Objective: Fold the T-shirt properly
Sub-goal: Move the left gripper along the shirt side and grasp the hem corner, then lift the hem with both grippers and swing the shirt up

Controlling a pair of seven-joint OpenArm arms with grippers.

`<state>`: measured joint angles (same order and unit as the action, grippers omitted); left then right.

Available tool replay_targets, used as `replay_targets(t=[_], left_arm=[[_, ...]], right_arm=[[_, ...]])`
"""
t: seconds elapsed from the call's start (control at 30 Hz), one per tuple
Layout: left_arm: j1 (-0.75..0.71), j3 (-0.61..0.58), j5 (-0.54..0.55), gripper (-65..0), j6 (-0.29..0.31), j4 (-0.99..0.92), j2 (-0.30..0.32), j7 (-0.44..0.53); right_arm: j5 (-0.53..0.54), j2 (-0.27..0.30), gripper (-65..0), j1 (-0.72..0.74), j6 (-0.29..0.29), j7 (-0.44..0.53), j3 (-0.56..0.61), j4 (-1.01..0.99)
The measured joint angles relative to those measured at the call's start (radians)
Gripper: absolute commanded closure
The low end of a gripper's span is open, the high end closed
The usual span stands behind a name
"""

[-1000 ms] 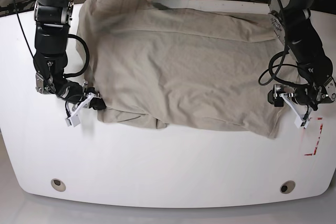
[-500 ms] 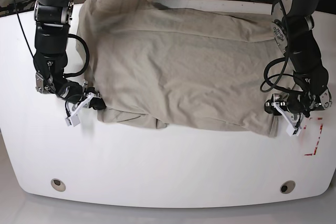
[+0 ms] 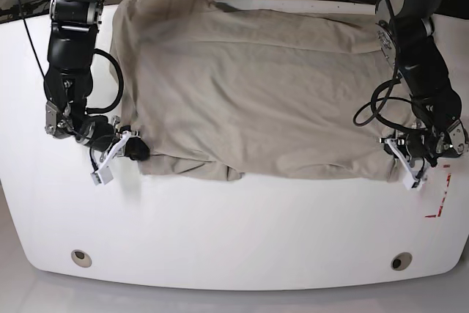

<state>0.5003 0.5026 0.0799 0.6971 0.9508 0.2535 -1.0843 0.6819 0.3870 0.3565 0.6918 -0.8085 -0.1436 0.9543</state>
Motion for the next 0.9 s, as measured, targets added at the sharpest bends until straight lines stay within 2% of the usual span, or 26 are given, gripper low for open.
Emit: replay_targets(t=[0.1,0.23,0.43,0.6,0.77,0.9], left_arm=[[-0.041,0.003,0.000,-0.1,0.000,0.161,-0.007,-0.043],[-0.085,-0.001,0.008,-0.1,0.000,0.308,-0.028,-0.103],[-0.137,-0.048,0.014,-0.1,0.000,0.470,-0.048,-0.111],[-0.152,-0.055,0.007,-0.1,0.002,0.541,-0.050,-0.117],[-0.134,-0.071,0.004,-0.1,0.002,0.659,-0.075,-0.151],[-0.076,-0.089,0.007,0.0,0.001,0.756,-0.076,-0.196]], right_arm=[[0.001,0.002,0.0,-0.016,0.001,-0.048,-0.050,0.069],[0.000,0.003,0.0,-0.018,0.000,-0.066,-0.053,0.084],[0.000,0.006,0.0,-0.017,0.000,-0.095,-0.068,0.098],[0.002,0.010,0.0,-0.014,0.000,-0.119,-0.073,0.193],[0.000,0.010,0.0,0.080,0.008,-0.211,-0.074,0.247],[0.006,0.049,0.0,0.173,0.009,-0.249,-0.074,0.261]])
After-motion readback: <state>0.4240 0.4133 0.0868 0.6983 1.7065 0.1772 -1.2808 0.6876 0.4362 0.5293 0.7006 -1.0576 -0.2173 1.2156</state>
